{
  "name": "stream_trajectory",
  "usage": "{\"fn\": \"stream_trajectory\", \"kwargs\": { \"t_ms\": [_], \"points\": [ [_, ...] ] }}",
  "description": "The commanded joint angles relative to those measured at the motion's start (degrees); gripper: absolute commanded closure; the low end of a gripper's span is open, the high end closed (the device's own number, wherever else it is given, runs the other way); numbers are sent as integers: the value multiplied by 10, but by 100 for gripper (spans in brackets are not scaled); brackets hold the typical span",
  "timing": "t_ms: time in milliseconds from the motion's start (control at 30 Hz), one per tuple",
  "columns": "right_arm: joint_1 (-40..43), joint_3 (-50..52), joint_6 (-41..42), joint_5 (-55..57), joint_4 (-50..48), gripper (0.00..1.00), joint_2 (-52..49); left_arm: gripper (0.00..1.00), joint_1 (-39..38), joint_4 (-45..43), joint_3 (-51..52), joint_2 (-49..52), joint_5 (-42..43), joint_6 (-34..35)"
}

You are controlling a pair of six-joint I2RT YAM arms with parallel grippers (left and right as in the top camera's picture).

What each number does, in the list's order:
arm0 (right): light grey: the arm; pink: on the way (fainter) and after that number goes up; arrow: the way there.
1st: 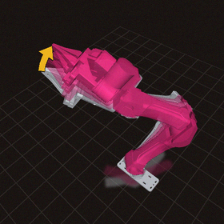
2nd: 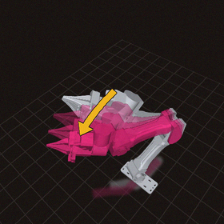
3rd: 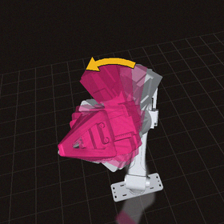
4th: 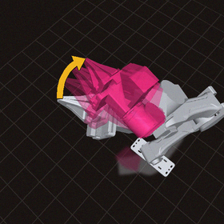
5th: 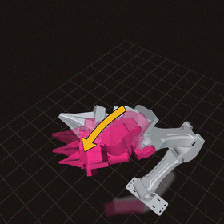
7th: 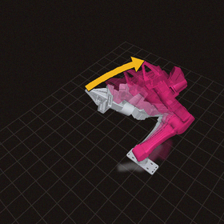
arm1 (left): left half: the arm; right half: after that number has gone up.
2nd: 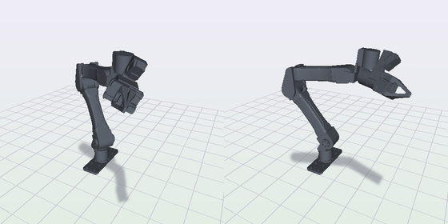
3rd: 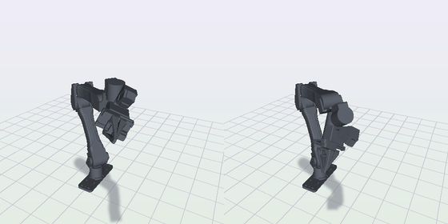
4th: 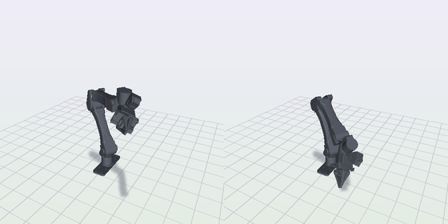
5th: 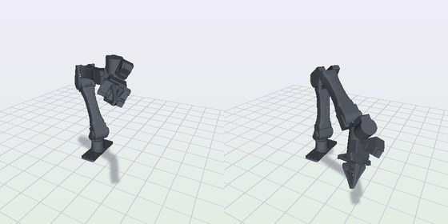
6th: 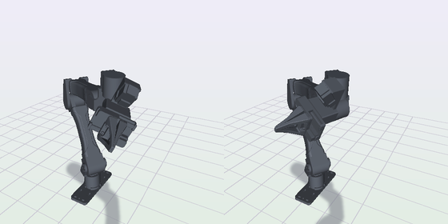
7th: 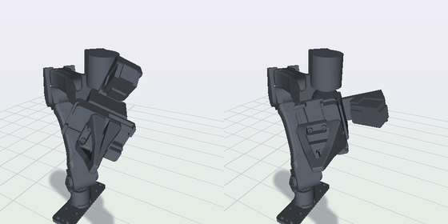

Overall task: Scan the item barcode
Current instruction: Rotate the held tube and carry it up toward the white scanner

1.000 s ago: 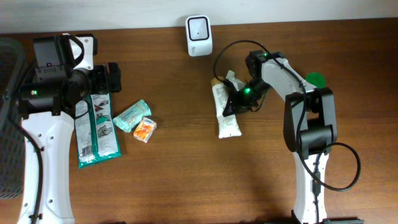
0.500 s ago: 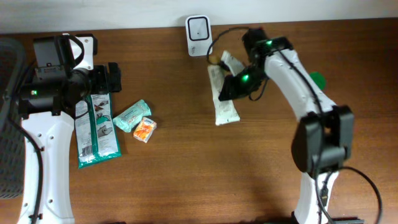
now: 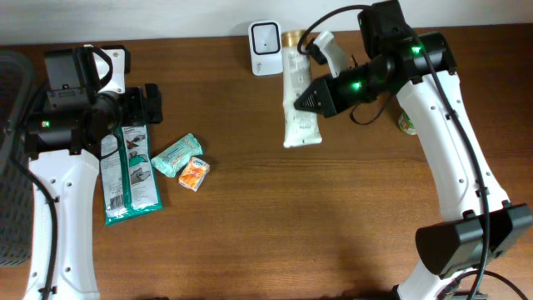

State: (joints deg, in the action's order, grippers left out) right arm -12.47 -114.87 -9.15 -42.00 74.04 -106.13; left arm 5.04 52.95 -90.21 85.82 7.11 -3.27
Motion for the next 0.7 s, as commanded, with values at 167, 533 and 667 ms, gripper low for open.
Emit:
{"fn": "stream_trajectory", "kwargs": {
  "t_ms": [167, 533, 667],
  "points": [
    [-61, -99, 78, 261, -67, 96, -37, 1, 0, -1, -7, 1, 6, -5],
    [-131, -104, -154, 705, -386, 96, -228, 1, 0, -1, -7, 1, 6, -5],
    [-134, -104, -253, 756, -482, 96, -297, 1, 0, -1, -7, 1, 6, -5]
  ]
}}
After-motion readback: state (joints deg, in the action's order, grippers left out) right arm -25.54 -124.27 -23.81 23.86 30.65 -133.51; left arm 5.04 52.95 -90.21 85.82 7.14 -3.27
